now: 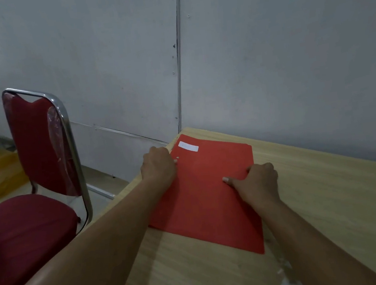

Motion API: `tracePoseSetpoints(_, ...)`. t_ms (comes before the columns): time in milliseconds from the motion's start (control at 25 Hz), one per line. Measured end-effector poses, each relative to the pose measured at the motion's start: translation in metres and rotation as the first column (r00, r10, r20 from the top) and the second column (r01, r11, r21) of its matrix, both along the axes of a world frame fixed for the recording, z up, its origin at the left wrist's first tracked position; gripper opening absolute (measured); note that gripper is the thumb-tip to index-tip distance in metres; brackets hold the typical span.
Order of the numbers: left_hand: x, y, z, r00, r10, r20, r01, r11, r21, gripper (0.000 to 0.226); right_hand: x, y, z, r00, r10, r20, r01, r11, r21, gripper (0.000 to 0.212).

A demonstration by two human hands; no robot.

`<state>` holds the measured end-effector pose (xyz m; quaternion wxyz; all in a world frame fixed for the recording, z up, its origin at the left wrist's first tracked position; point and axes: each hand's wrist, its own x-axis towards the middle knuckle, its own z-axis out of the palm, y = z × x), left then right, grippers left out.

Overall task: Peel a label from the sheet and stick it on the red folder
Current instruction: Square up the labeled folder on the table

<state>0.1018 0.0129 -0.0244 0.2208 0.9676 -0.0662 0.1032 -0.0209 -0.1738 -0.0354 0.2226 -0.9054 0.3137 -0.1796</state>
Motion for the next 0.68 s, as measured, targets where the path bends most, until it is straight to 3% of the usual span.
tracePoseSetpoints(680,0.0027,0.0006,-0.0005,1.000,-0.021,0.013,0.021,1.000,0.015,0.034,0.0058,0.0018,-0.0087,0.998,-0.025,0.051,0.029,0.998,-0.064,0.079)
